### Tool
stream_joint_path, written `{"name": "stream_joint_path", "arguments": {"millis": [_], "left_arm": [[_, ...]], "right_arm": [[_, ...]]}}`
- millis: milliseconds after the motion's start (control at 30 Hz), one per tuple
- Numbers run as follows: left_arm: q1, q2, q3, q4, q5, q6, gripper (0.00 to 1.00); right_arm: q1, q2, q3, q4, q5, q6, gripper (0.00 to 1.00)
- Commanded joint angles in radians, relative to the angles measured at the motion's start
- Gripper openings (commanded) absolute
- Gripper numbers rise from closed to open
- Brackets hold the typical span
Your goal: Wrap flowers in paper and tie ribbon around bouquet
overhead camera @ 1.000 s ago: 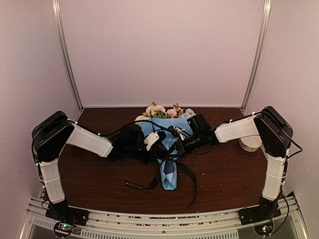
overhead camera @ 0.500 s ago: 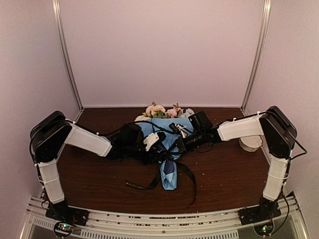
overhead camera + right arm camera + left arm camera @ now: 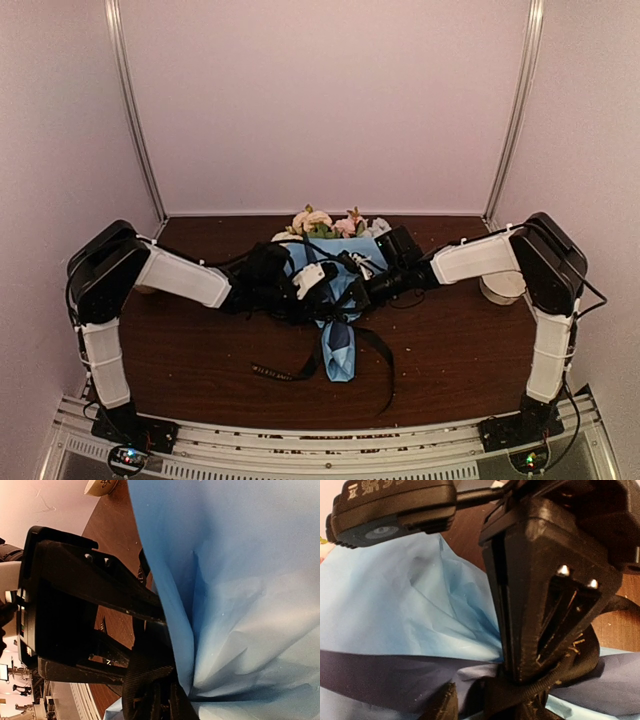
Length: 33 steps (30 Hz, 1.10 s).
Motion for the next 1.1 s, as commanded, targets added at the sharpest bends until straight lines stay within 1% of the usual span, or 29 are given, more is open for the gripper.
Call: {"name": "stream_joint_path", "arguments": {"millis": [0, 33, 100, 267, 367, 533, 567, 600, 667, 700, 933, 1067], "left_arm": [[-0.001, 0.026, 0.042, -0.006, 0.011, 0.027, 0.37], [-0.002, 0.028, 0.046, -0.015, 0.012, 0.032, 0.34], [-0.001, 0.027, 0.042, -0.020, 0.010, 0.034, 0.34], [-0.001, 0.027, 0.028, -0.002, 0.002, 0.031, 0.43], [-0.002, 0.027, 0.023, 0.010, -0.011, 0.024, 0.45], [-0.001, 0.029, 0.021, 0.026, -0.037, 0.013, 0.45], [-0.001, 0.030, 0.021, 0.028, -0.037, 0.012, 0.42], [-0.001, 0.030, 0.020, 0.033, -0.032, 0.009, 0.35], [-0.002, 0.029, 0.014, 0.045, -0.017, 0.001, 0.10], [-0.001, 0.028, 0.010, 0.053, -0.009, -0.001, 0.00], [-0.002, 0.009, -0.048, 0.135, 0.007, -0.030, 0.00], [-0.001, -0.006, -0.066, 0.148, 0.004, -0.032, 0.00]], "right_arm": [[0.009, 0.022, 0.030, 0.029, -0.050, 0.004, 0.12], [0.010, 0.020, 0.030, 0.030, -0.061, 0.004, 0.14], [0.008, 0.007, 0.020, 0.039, -0.071, 0.006, 0.17], [0.009, -0.027, -0.017, 0.140, -0.142, 0.067, 0.19], [0.011, -0.037, -0.026, 0.148, -0.157, 0.073, 0.19], [0.016, -0.039, -0.029, 0.153, -0.169, 0.079, 0.16], [0.018, -0.039, -0.029, 0.152, -0.169, 0.078, 0.15], [0.019, -0.037, -0.030, 0.150, -0.168, 0.078, 0.14], [0.021, -0.037, -0.026, 0.149, -0.168, 0.078, 0.14], [0.021, -0.037, -0.024, 0.145, -0.169, 0.075, 0.14], [0.007, -0.085, -0.021, 0.074, -0.111, 0.026, 0.13], [-0.032, -0.141, -0.082, 0.182, -0.113, 0.087, 0.15]]}}
